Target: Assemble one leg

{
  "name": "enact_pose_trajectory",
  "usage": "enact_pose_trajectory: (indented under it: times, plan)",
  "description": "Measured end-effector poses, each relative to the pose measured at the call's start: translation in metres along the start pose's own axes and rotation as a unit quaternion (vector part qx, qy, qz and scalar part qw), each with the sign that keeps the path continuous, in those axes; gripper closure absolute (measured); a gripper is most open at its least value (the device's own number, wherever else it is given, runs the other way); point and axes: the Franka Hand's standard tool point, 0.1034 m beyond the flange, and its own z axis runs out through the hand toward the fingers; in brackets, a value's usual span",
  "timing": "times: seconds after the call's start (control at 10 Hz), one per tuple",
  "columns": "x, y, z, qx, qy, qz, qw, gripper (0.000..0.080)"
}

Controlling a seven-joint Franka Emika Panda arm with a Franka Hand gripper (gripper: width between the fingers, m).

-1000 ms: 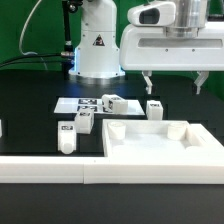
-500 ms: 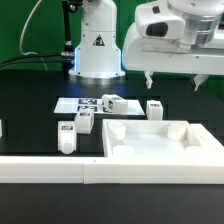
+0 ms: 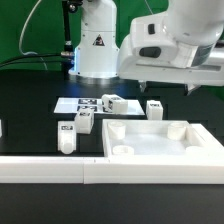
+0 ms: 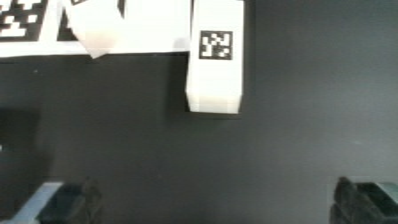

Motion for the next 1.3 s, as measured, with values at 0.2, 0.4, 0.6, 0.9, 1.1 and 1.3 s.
enact_pose_trajectory:
  times: [0.2,0.4,0.6,0.9,1.1,1.3]
  plan:
    - [0.001,-0.002,0.003,0.026,-0.011,0.011,1.000,0.0151]
    - [0.002,0.000,0.008,0.043,-0.021,0.021,0.999,0.0151]
    - [0.003,-0.001,0.008,0.044,-0.018,0.021,0.999,0.0151]
    - [-0.001,0.001,0.014,0.044,-0.039,0.024,0.998,0.0151]
    - [-0.008,0.001,0.026,0.054,-0.147,0.035,0.987,0.0151]
    - [0.001,0.003,0.032,0.058,-0.203,0.033,0.977,0.0151]
